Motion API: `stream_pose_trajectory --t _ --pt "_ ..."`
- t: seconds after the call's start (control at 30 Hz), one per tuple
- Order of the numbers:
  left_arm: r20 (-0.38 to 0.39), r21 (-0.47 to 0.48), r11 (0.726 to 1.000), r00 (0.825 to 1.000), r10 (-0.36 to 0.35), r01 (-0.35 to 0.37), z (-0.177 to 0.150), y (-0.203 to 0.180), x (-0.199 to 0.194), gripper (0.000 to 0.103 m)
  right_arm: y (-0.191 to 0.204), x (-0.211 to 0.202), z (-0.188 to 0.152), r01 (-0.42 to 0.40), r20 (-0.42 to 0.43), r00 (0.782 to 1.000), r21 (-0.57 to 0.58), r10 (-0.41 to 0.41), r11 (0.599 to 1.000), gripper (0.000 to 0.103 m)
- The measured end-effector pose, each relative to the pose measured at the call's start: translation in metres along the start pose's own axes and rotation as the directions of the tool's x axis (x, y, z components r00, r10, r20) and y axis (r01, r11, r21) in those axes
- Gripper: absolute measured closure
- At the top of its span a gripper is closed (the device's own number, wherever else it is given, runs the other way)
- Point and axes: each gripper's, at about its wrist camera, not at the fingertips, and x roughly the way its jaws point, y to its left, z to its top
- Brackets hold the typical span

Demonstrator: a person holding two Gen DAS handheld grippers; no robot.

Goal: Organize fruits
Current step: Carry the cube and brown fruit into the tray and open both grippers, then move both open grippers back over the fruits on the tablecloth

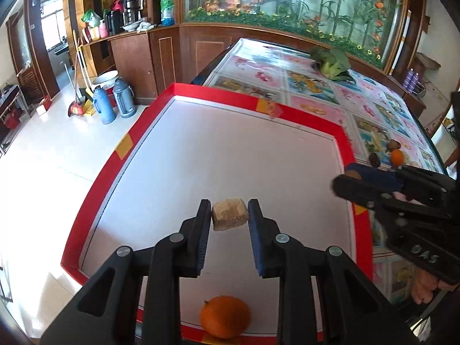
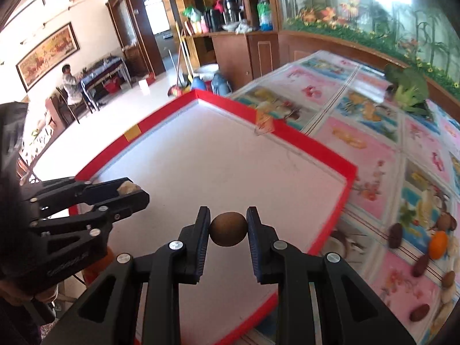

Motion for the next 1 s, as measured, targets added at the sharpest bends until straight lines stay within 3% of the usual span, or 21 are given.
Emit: stream_pose_trajectory --t 0.13,0.33,0.47,0.63,0.8,1.0 --pt "-0.014 -0.012 1.000 1.000 0.016 -0.016 0.001 0.009 0.007 0.075 0.004 0.010 0.003 0.012 -0.019 1.000 -0.004 -0.012 1.000 0.079" --pt "-0.017 -0.004 0.995 0.995 0.099 -0.099 0.002 0.014 0.012 0.075 0.004 0.013 0.002 0.048 -0.057 0.997 -0.008 -0.049 0.999 0.078" --pt "-0.037 0.005 0.991 0.991 0.131 -0.131 0.000 0.012 0.018 0.074 0.002 0.006 0.004 0.037 -0.064 0.997 -0.001 -0.037 0.999 0.069" --pt "0.011 0.040 0.976 0.977 0.213 -0.213 -0.001 0.005 0.007 0.038 -0.008 -0.028 0.002 0.024 0.034 0.999 0.043 -0.025 0.999 0.061" --pt "0.088 0.076 0.958 0.959 0.270 -0.277 0.001 -0.008 -0.017 0.028 -0.021 -0.070 -0.005 0.033 0.120 0.992 0.086 -0.044 0.996 0.058" --pt "0.177 0.104 0.946 0.941 0.288 -0.308 0.007 -0.030 -0.046 0.017 -0.037 -0.106 -0.014 0.053 0.179 0.981 0.127 -0.075 0.990 0.054"
